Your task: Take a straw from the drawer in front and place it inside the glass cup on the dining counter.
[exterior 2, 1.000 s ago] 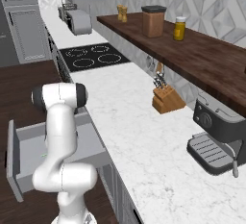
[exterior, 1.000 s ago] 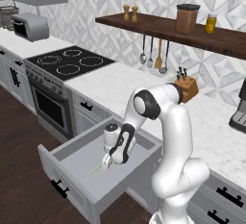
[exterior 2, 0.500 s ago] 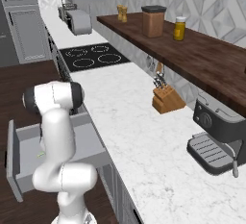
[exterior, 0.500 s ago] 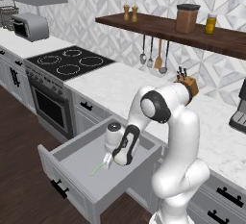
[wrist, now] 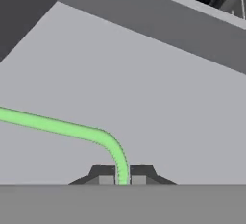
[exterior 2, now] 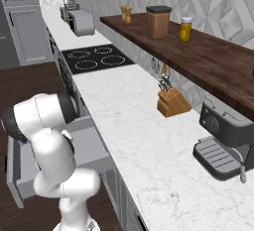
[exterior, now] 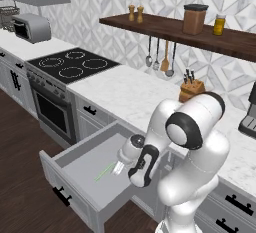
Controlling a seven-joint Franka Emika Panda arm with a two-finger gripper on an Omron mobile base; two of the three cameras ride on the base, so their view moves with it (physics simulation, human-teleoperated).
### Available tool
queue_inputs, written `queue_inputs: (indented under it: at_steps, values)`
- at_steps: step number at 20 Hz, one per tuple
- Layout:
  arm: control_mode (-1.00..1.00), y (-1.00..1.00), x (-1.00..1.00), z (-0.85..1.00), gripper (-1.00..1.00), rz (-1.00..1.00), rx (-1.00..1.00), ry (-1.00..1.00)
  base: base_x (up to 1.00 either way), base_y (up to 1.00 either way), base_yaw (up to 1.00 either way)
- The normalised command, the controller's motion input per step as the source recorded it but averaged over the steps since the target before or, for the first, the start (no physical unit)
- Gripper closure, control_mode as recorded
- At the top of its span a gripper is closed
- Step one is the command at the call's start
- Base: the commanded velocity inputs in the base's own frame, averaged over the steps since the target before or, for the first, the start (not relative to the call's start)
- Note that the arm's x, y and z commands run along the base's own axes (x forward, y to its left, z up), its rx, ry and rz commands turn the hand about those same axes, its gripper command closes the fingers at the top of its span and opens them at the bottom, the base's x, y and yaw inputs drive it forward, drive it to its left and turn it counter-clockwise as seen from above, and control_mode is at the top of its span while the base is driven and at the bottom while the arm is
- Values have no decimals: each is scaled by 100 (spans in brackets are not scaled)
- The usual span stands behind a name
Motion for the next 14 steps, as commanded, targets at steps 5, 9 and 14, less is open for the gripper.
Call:
queue_inputs:
  at_steps: [5, 9, 14]
  values:
    - [-100, 42, 59, 100, 100, 0, 9, 0, 0, 0, 0]
    - [-100, 26, 56, 100, 100, -1, 8, -1, 0, 0, 0]
    - [-100, 11, 32, 100, 100, -3, 0, 1, 0, 0, 0]
